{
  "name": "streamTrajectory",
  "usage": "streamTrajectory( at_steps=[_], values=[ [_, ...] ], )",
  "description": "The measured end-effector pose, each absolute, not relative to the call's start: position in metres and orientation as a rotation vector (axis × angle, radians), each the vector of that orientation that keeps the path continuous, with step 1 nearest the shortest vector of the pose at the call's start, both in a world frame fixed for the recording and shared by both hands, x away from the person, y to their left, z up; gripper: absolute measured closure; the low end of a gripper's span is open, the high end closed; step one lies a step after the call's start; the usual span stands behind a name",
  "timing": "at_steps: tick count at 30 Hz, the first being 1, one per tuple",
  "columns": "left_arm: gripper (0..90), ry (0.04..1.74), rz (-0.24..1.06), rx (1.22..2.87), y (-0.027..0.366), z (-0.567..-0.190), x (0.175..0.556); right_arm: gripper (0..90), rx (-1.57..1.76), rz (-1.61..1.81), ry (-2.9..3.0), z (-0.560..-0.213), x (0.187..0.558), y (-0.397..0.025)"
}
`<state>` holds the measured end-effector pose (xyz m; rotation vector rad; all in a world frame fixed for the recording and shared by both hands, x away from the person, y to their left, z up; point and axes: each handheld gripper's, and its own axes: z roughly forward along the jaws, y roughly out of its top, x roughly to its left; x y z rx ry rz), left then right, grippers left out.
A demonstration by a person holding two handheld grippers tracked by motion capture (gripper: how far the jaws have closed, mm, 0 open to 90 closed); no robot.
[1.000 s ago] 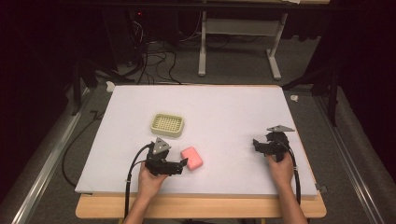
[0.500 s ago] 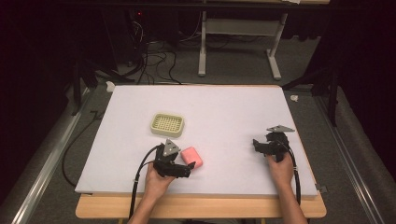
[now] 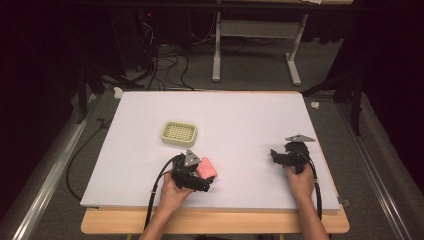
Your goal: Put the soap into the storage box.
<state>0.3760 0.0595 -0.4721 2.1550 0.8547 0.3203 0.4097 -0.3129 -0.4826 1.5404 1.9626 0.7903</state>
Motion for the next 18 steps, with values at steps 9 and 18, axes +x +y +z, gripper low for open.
streamTrajectory(
  at_steps=[9,18],
  values=[
    [0.6,0.843,0.318,2.193,0.050,-0.474,0.385,21.6,1.538,0.786,1.963,-0.482,0.409,-0.312],
    [1.8,0.847,0.321,2.209,0.046,-0.481,0.389,21.7,1.535,0.785,1.964,-0.482,0.409,-0.312]
  ],
)
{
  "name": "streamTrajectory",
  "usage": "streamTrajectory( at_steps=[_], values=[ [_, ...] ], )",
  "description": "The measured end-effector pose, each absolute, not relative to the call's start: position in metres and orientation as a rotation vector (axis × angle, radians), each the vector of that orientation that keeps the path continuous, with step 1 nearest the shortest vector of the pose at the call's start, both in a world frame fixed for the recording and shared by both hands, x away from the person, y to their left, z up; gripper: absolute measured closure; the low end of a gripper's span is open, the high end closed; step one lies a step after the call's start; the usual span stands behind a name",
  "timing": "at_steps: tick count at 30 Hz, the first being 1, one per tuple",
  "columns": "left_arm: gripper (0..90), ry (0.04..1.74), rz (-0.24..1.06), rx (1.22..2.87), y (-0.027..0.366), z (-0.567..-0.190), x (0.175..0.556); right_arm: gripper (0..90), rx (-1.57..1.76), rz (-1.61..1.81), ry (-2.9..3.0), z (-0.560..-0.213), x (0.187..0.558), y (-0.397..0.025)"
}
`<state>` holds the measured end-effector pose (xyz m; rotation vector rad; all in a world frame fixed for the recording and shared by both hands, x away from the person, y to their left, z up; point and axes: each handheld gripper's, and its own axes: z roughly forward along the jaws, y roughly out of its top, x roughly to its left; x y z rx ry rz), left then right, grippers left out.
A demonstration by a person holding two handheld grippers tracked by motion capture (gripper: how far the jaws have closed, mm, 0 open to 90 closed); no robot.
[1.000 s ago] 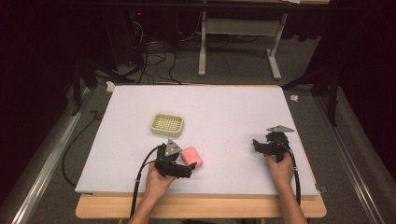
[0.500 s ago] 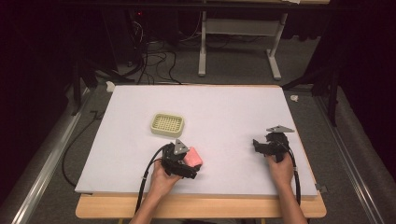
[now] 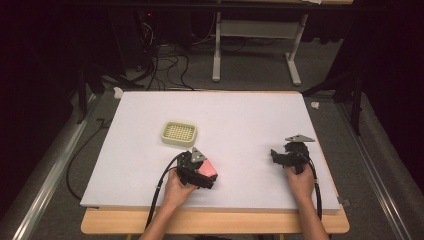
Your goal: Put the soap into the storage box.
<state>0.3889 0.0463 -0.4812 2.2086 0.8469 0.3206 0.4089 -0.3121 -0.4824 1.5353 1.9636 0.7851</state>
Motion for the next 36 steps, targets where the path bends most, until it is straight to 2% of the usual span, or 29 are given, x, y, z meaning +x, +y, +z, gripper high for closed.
streamTrajectory(
  at_steps=[16,36],
  values=[
    [13.0,0.841,0.338,2.212,0.0432,-0.4849,0.3903,21.7,1.535,0.787,1.964,-0.4825,0.4091,-0.3125],
    [14.0,0.853,0.308,2.198,0.0461,-0.4814,0.3898,21.7,1.537,0.793,1.965,-0.4826,0.4093,-0.3126]
  ],
)
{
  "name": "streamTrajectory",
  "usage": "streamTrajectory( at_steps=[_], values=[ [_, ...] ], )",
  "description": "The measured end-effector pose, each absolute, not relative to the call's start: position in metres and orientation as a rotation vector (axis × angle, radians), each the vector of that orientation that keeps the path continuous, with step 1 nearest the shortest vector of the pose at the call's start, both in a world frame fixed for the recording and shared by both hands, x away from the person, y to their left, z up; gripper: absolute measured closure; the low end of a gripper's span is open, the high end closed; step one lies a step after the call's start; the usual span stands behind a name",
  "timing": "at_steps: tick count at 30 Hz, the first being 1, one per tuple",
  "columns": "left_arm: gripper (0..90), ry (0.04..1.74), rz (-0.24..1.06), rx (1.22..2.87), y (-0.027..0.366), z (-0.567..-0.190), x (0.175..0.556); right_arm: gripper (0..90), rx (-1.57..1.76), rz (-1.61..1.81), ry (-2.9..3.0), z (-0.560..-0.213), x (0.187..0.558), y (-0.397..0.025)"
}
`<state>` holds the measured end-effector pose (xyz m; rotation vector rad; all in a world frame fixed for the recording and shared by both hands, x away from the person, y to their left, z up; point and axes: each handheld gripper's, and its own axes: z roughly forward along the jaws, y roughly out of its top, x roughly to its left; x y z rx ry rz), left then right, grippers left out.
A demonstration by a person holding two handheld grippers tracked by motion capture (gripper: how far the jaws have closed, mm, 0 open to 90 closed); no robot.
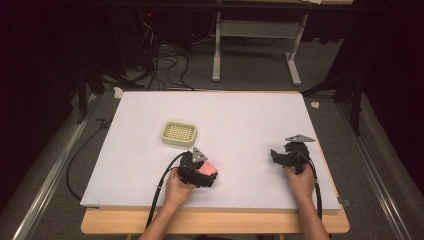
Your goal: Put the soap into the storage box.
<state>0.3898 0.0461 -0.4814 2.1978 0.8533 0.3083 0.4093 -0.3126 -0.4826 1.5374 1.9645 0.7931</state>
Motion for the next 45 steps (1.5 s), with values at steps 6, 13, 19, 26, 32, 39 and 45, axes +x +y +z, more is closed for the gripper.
streamTrajectory(
  at_steps=[6,13,19,26,32,39,45],
  values=[
    [14.1,0.849,0.301,2.175,0.052,-0.475,0.388,21.7,1.537,0.789,1.965,-0.482,0.409,-0.312],
    [14.0,0.853,0.284,2.165,0.057,-0.471,0.388,21.7,1.537,0.788,1.965,-0.482,0.409,-0.312],
    [14.1,0.868,0.279,2.156,0.062,-0.468,0.388,21.7,1.533,0.791,1.964,-0.483,0.409,-0.313],
    [14.1,0.888,0.274,2.130,0.069,-0.464,0.389,21.7,1.536,0.788,1.965,-0.482,0.409,-0.312],
    [14.1,0.902,0.276,2.123,0.073,-0.462,0.390,21.6,1.536,0.788,1.964,-0.482,0.409,-0.312],
    [14.1,0.931,0.264,2.097,0.080,-0.459,0.393,21.6,1.532,0.786,1.962,-0.483,0.409,-0.312],
    [14.1,0.956,0.261,2.078,0.086,-0.458,0.394,21.5,1.531,0.785,1.961,-0.482,0.409,-0.312]
  ],
)
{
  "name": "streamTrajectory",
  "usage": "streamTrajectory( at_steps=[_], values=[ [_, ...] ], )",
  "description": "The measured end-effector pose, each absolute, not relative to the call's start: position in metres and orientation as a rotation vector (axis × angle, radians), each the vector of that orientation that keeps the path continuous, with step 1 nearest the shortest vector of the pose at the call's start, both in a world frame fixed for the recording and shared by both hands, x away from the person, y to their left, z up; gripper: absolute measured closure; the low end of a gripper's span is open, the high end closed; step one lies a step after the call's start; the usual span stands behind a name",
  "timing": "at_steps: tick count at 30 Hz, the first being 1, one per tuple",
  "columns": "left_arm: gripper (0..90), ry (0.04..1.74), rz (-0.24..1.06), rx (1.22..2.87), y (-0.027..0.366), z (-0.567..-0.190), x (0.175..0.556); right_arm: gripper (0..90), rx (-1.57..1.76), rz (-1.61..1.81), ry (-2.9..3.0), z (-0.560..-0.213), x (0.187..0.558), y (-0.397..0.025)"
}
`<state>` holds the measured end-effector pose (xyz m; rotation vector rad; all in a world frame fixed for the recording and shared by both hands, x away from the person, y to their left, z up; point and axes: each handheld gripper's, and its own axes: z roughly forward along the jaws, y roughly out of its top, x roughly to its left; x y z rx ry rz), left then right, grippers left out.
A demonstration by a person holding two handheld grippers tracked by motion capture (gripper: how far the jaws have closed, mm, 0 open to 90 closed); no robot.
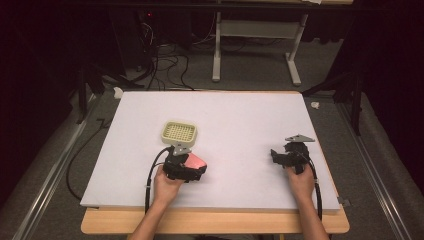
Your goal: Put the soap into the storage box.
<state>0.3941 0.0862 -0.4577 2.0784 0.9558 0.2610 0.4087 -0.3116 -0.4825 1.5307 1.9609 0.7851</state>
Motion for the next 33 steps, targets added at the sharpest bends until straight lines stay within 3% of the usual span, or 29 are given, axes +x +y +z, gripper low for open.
streamTrajectory(
  at_steps=[33],
  values=[
    [14.1,1.036,0.297,2.040,0.111,-0.429,0.419,21.5,1.530,0.787,1.962,-0.482,0.409,-0.312]
  ],
)
